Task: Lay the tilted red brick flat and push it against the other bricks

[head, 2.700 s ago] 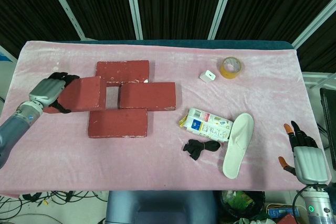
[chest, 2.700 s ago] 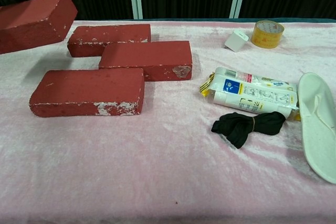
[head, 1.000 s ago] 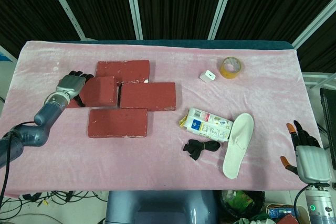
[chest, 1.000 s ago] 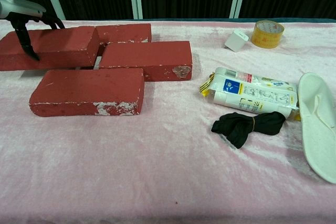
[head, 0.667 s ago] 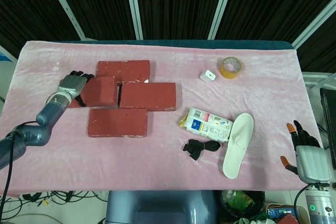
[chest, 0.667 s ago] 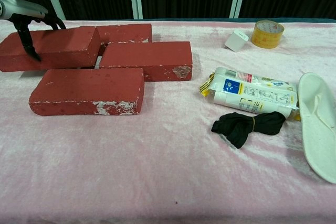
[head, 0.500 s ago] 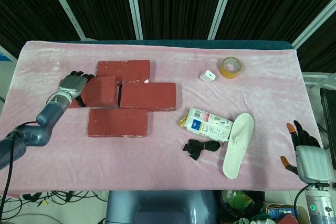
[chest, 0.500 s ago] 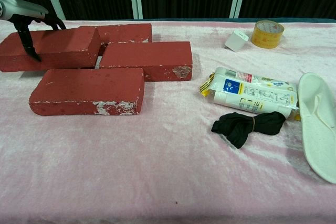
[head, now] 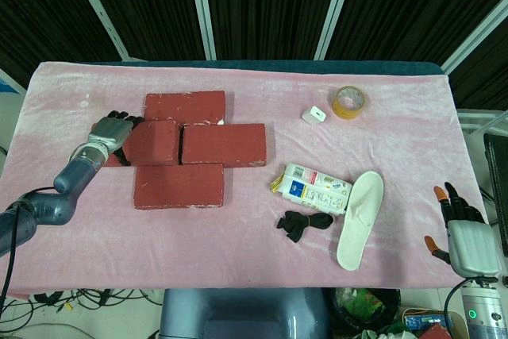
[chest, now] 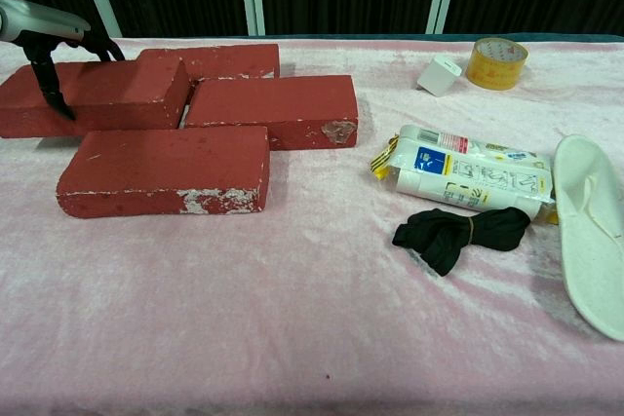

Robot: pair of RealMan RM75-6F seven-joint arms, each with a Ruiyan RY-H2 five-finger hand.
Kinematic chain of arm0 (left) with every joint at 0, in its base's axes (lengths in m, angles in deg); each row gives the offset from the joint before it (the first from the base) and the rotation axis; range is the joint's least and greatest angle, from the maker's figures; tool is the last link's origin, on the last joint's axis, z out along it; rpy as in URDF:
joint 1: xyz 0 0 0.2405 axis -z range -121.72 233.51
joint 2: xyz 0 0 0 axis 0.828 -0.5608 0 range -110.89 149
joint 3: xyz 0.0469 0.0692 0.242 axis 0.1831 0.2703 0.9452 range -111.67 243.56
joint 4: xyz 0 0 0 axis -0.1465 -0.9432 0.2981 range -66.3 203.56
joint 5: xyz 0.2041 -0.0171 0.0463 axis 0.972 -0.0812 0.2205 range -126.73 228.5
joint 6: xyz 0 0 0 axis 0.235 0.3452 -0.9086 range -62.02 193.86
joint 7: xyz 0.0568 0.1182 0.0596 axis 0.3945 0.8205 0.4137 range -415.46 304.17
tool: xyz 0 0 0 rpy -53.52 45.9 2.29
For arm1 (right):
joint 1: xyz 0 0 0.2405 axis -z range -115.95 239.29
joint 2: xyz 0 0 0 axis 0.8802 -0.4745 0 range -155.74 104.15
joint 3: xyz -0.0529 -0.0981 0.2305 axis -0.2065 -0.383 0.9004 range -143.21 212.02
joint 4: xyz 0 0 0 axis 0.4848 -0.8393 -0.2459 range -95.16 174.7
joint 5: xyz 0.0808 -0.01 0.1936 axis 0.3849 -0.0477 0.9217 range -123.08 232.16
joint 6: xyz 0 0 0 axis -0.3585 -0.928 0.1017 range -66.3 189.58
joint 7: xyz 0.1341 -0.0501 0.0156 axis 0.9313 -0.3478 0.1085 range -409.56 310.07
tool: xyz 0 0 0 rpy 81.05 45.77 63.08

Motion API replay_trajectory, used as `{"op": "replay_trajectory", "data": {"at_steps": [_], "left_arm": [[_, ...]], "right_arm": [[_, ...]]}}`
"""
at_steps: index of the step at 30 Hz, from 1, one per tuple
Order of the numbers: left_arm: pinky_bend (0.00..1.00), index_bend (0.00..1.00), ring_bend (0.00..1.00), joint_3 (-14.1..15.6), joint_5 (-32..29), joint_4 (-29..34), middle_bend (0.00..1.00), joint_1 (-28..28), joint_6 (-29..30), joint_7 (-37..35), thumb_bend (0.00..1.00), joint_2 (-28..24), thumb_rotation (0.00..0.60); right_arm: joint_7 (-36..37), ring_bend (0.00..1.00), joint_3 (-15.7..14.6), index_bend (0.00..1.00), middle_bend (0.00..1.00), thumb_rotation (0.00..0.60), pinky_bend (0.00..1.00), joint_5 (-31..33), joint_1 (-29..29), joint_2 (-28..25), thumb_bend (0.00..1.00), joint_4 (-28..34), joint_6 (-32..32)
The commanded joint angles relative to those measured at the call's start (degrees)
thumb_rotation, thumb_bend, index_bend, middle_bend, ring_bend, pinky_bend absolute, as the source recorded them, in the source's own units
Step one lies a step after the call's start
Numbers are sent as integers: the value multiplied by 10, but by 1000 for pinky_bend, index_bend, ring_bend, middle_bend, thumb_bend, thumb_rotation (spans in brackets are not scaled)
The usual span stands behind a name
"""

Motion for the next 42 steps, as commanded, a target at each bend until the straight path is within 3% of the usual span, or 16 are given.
{"op": "replay_trajectory", "data": {"at_steps": [1, 12, 30, 42], "left_arm": [[0, 168, 0, -1, 1, 4, 184, -1, 2, 0, 38, -2, 600], [0, 167, 0, 3, -7, -1, 185, 3, 5, 11, 38, 6, 600], [0, 162, 0, 21, -92, 17, 186, 25, 24, 58, 37, 15, 600], [0, 134, 0, 27, -111, 21, 182, 33, 26, 67, 36, 16, 600]], "right_arm": [[-1, 150, 0, 89, 11, 600, 242, 1, 0, 0, 147, 1, 0], [-3, 150, 1, 89, 11, 600, 242, 6, 0, -1, 148, 3, 2], [-3, 150, 0, 89, 11, 600, 242, 8, -1, -2, 147, 5, 5], [-4, 150, 1, 89, 11, 600, 242, 9, -1, -2, 148, 5, 5]]}}
